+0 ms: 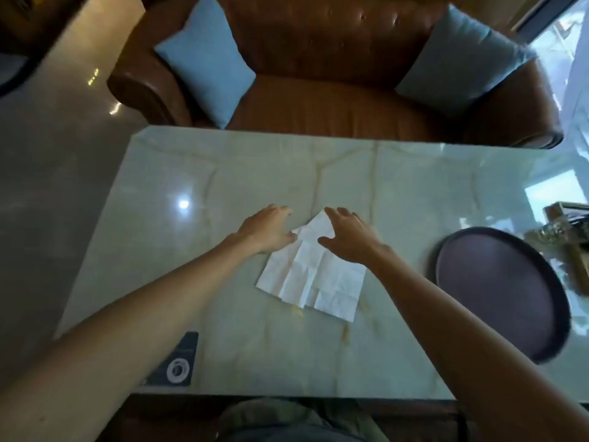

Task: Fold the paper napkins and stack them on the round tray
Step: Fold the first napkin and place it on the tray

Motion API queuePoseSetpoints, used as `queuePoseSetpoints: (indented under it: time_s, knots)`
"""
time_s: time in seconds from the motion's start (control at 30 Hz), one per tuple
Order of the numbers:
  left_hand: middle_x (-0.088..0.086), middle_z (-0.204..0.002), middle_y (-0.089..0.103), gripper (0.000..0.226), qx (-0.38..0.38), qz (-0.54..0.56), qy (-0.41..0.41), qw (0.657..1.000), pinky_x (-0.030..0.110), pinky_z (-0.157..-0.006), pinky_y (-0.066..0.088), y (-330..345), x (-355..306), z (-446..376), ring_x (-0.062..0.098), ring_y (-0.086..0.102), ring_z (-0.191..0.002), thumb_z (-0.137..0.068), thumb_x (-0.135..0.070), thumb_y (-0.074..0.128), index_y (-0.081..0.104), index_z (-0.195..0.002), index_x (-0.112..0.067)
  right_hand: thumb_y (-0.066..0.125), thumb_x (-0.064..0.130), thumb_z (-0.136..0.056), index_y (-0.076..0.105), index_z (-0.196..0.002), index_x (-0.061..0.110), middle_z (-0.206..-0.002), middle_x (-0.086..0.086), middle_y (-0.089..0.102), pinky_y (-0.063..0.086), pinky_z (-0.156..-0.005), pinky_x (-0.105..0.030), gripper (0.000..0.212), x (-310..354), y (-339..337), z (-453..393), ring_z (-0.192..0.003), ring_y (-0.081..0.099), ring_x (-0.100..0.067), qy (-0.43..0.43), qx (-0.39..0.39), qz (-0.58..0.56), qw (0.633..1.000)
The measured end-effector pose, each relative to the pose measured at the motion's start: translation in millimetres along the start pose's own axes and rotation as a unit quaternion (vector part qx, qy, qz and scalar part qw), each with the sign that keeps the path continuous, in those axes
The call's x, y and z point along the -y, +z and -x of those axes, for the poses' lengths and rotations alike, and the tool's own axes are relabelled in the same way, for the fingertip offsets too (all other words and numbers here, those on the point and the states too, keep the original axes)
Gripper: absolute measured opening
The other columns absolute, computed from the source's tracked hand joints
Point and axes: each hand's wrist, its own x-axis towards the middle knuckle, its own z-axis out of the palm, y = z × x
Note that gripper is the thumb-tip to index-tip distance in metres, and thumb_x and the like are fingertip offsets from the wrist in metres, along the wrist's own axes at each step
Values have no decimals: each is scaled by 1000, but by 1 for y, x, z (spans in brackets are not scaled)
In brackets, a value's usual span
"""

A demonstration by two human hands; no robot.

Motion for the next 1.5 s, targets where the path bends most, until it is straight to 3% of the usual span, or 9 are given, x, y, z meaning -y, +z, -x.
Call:
queuePoseSetpoints:
  time_s: [0.13, 0.43, 0.57, 0.7, 0.8, 0.93, 1.07, 1.23, 1.5]
  knots:
    - [6, -144, 52, 61, 40, 13, -36, 998, 36, -89, 43, 39, 14, 0, 27, 53, -130, -89, -47, 66, 47, -144, -25, 62, 43, -96, 45, -144, 12, -138, -15, 58, 51, -95, -46, 59, -7, 41, 1, -126, 56, -37, 31, 37, -19, 999]
    - [16, -145, 49, 70, 54, 101, -141, 983, 44, -100, 50, 106, 43, -5, 37, 52, -131, -92, -54, 60, 43, -146, -12, 68, 40, -93, 51, -140, 13, -132, -10, 64, 53, -95, -41, 57, -12, 131, 1, -113, 64, -31, 158, 127, -195, 960]
    - [17, -128, 55, 63, 35, 146, -187, 971, 44, -93, 52, 121, 50, -10, 38, 56, -120, -87, -52, 68, 51, -127, -6, 75, 31, -90, 48, -138, 9, -122, -10, 65, 57, -91, -42, 59, -12, 151, -5, -104, 67, -28, 255, 99, -372, 887]
    - [16, -116, 62, 59, 18, 208, -212, 955, 45, -86, 54, 129, 56, -16, 37, 63, -106, -82, -46, 76, 49, -116, -5, 77, 20, -88, 54, -110, 9, -92, -10, 66, 51, -61, -31, 34, -7, 155, -12, -70, 64, -19, 308, 72, -504, 804]
    - [8, -106, 66, 51, 25, 234, -222, 946, 36, -74, 52, 135, 60, -20, 28, 66, -95, -80, -40, 80, 53, -110, -8, 77, 20, -87, 61, -79, 8, -75, -10, 61, 43, -54, -28, 21, -6, 155, -16, -58, 54, -17, 322, 55, -515, 792]
    - [-6, -79, 60, 33, 35, 268, -227, 936, 26, -56, 39, 138, 63, -24, 17, 57, -74, -80, -40, 80, 56, -79, -18, 77, 20, -88, 66, -77, 11, -73, -2, 59, 41, -59, -27, 17, -8, 152, -15, -64, 52, -16, 329, 57, -537, 775]
    - [-3, -82, 62, 34, 31, 302, -222, 927, 28, -63, 42, 136, 66, -21, 17, 56, -75, -84, -36, 77, 65, -92, -6, 74, 18, -89, 63, -74, 14, -84, -6, 63, 46, -67, -29, 19, -13, 147, -12, -76, 58, -19, 301, 40, -529, 792]
    - [-5, -70, 50, 24, 22, 321, -197, 926, 28, -59, 36, 128, 68, -13, 17, 45, -66, -85, -25, 75, 55, -80, -12, 74, 16, -91, 66, -79, 10, -87, -10, 72, 60, -77, -40, 15, -20, 141, -1, -78, 67, -24, 287, 16, -545, 788]
    - [6, -95, 78, 16, 62, 488, -152, 857, 19, -63, 58, 101, 63, 4, 9, 74, -76, -91, -5, 70, 75, -106, -6, 70, 9, -92, 73, -86, 9, -83, -8, 71, 56, -56, -24, 7, -22, 124, 18, -67, 67, -18, 301, -16, -577, 759]
